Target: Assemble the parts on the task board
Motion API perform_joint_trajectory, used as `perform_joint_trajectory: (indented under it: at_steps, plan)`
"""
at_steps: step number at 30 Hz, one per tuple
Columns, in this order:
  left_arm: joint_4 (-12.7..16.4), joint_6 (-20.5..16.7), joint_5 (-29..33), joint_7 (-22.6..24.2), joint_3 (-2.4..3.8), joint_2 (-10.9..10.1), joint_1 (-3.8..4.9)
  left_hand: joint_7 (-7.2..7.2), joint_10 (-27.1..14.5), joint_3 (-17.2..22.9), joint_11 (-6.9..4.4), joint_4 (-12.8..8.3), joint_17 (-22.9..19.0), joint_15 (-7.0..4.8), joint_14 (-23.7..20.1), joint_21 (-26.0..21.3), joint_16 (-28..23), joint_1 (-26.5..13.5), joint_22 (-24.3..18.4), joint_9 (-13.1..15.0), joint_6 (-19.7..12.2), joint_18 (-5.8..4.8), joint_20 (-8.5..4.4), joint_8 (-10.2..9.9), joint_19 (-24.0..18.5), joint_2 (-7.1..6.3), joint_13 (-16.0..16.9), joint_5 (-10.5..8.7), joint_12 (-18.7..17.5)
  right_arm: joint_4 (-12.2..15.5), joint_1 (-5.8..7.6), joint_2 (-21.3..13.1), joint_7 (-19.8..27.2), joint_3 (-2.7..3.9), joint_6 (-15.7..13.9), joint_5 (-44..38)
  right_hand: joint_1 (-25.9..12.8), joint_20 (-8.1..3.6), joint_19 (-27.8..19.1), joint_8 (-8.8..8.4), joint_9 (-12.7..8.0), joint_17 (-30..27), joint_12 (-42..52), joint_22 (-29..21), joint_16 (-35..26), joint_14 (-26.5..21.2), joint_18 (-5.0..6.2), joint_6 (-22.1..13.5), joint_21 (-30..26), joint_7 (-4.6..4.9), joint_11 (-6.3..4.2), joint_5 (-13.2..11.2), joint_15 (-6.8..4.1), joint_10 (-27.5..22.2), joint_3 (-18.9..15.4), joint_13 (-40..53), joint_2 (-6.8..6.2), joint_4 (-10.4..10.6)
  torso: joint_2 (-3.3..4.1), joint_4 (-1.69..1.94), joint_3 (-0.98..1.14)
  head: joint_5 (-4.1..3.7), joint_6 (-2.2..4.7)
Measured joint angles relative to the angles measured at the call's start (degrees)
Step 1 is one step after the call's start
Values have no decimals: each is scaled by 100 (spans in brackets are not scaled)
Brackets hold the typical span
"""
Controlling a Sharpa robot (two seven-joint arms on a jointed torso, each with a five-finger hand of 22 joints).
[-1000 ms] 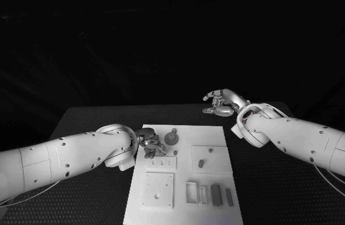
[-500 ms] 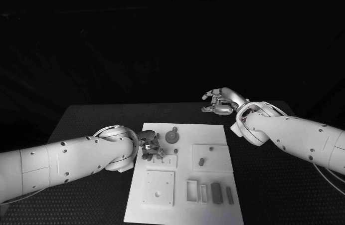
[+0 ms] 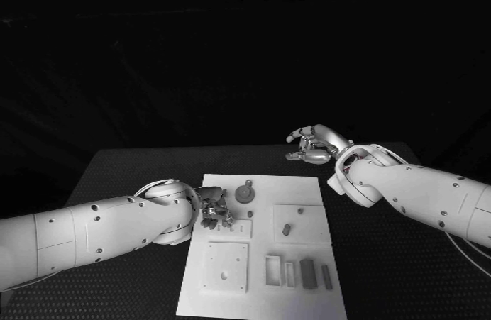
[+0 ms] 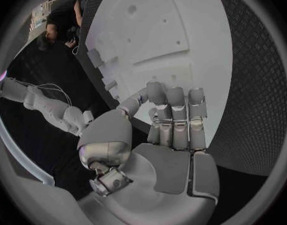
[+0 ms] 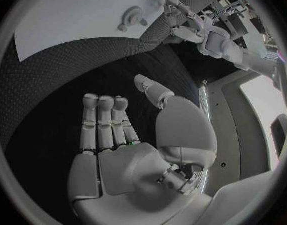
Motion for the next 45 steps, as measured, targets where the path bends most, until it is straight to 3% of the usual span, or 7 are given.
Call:
perform_joint_trajectory:
  at_steps: [1, 3, 5, 12, 26, 35, 45]
  plan:
    - [-7, 0, -10, -5, 0, 4, -6, 0, 0, 17, 0, -21, -13, 0, 0, 0, 24, -14, 0, 1, 0, 0, 0, 0, 0, 14, -10, -38, 24, 2, 0, 1, -1, 0, 5, 0, 0, 0, 0, 0, 0, -1, 0, 0, 0, 0, -16, 0, 0, 0, 0, 0, 0, 0, -2, -1, 0, -2, -1, 1, -1, -1, -1]
    - [-15, -1, -25, -14, -1, 11, -18, -1, -1, 304, 0, 59, -55, 0, 0, 0, 40, -10, 0, 1, 1, 0, 0, -6, 0, -22, -43, -395, 51, 8, 0, 2, -4, 0, 16, -1, 0, 11, -11, 0, 0, -7, 0, 3, 0, 0, -19, -7, 0, 7, 1, 0, 0, 0, -15, -11, 0, -16, -1, 1, -1, 0, -2]
    - [-22, -1, -38, -21, -2, 22, -27, -1, -1, 546, -1, 134, -92, 0, 0, 24, 73, -40, 0, 7, 1, 0, 0, -6, 0, -84, -73, -576, 69, 13, 0, 3, -5, 0, 27, -2, 0, 20, -20, 0, 0, -7, 22, 7, 0, -16, -21, -8, 0, 8, 3, 0, 16, -3, -15, -14, 0, -15, -2, 0, 0, 5, -2]
    - [-53, -3, -74, -30, -2, 49, -42, -1, -2, 673, -1, 218, -141, 9, 8, 45, 84, -110, -1, 41, 2, 0, 0, 24, -1, -166, -108, -601, 90, 12, 0, 9, -9, 0, 58, -3, 0, 20, -20, 0, -7, -13, 22, 6, 0, -20, -25, -9, 0, 9, 13, 0, 20, -13, -32, -20, 0, 1, -2, -5, 3, 8, -4]
    - [-66, -4, -132, -33, -1, 93, -79, -22, -6, 731, -5, 271, -188, 10, 8, 67, 133, -245, -1, 60, 22, 0, 0, 34, -1, -192, -147, -668, 125, 13, 0, 19, -18, 0, 123, -14, 0, 20, -20, 0, -16, -18, 22, 12, 0, -20, -60, -18, 0, 18, 22, 23, 21, -22, -64, -35, 0, 1, -1, -4, 2, -25, -12]
    - [-80, 5, -163, -36, -2, 102, -85, -84, -14, 727, -19, 353, -226, 10, 8, 89, 157, -374, 3, 67, 105, 0, 0, 35, -1, -246, -177, -777, 157, 12, 0, 22, -20, 0, 147, -17, 0, 20, -20, 0, -21, -24, 22, 11, 0, -20, -17, -26, 0, 26, 32, 23, 20, -32, -64, -40, 0, 1, -3, 0, -4, -30, -18]
    - [-87, 21, -181, -41, -2, 104, -86, -228, -9, 719, -24, 471, -288, 8, 8, 111, 200, -473, 3, 89, 268, 0, 0, 57, -1, -486, -226, -999, 184, 17, 0, 21, -23, 0, 158, -22, 0, 20, -20, 0, -21, -23, 45, 11, 1, -20, -16, -28, 0, 28, 32, 23, 20, -32, -64, -46, 0, 1, -3, 3, -6, -31, -28]
